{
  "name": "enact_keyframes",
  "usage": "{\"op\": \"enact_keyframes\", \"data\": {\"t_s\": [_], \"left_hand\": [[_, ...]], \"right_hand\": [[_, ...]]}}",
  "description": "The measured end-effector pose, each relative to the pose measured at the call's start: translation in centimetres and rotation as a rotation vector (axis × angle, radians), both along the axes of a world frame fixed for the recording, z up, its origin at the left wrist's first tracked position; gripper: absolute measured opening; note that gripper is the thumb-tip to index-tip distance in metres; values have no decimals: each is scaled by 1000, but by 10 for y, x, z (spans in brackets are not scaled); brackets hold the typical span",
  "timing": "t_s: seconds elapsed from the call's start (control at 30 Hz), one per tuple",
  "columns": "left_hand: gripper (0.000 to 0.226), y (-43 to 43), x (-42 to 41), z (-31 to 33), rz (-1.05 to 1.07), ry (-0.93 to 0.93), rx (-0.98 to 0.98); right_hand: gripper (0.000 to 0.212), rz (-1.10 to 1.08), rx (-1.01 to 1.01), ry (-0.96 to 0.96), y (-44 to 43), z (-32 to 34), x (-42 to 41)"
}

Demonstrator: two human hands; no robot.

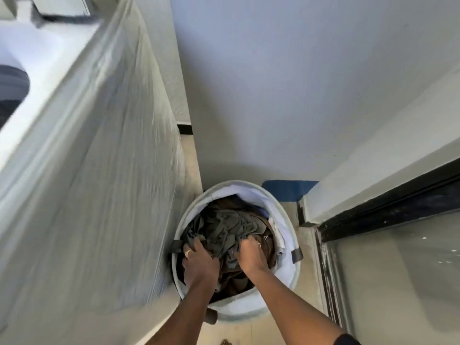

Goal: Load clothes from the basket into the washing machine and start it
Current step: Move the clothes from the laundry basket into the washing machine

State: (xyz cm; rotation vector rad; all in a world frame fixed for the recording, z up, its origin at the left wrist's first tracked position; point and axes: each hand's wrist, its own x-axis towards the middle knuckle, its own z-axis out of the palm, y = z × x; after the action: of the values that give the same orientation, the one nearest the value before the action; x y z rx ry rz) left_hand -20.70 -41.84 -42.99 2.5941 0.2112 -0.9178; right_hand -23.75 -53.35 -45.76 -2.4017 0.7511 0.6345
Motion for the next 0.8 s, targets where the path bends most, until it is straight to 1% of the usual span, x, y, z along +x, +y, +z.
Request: {"op": "enact_keyframes", "data": {"t_s": [0.07,0.1,0.17,0.2,0.23,0.27,0.33,0.4,0.5,0.57,0.63,0.73,0.77,0.8], "left_hand": [[74,6,6,-15,-22,5,-1],[72,10,7,-22,-30,12,-16],[64,18,8,-32,-55,2,-34],[58,23,7,-35,-78,-10,-28],[55,27,7,-37,-102,-27,-21],[53,32,8,-39,-114,-45,-20],[50,38,12,-38,-95,-49,-53],[49,39,15,-30,-76,-27,-80],[54,33,16,-6,-39,-16,-76],[58,26,19,20,-61,-41,-72],[71,18,21,49,-84,-9,-116],[102,11,16,98,-16,83,-237],[107,9,12,117,6,65,-270],[108,6,9,132,38,29,-305]], "right_hand": [[40,105,-6,3,4,-17,14],[51,196,-22,21,6,-25,20],[72,377,-80,114,10,-35,26],[76,430,-106,177,12,-40,29],[73,456,-122,223,13,-43,31],[64,464,-127,239,15,-46,35],[46,475,-129,178,14,-48,42],[36,437,-63,83,11,-38,48],[41,279,100,-55,7,-4,54],[45,203,181,-137,2,30,57],[48,143,242,-199,-4,70,57],[43,50,352,-286,-13,145,58],[39,37,384,-323,-15,170,56],[35,32,405,-351,-17,189,55]]}}
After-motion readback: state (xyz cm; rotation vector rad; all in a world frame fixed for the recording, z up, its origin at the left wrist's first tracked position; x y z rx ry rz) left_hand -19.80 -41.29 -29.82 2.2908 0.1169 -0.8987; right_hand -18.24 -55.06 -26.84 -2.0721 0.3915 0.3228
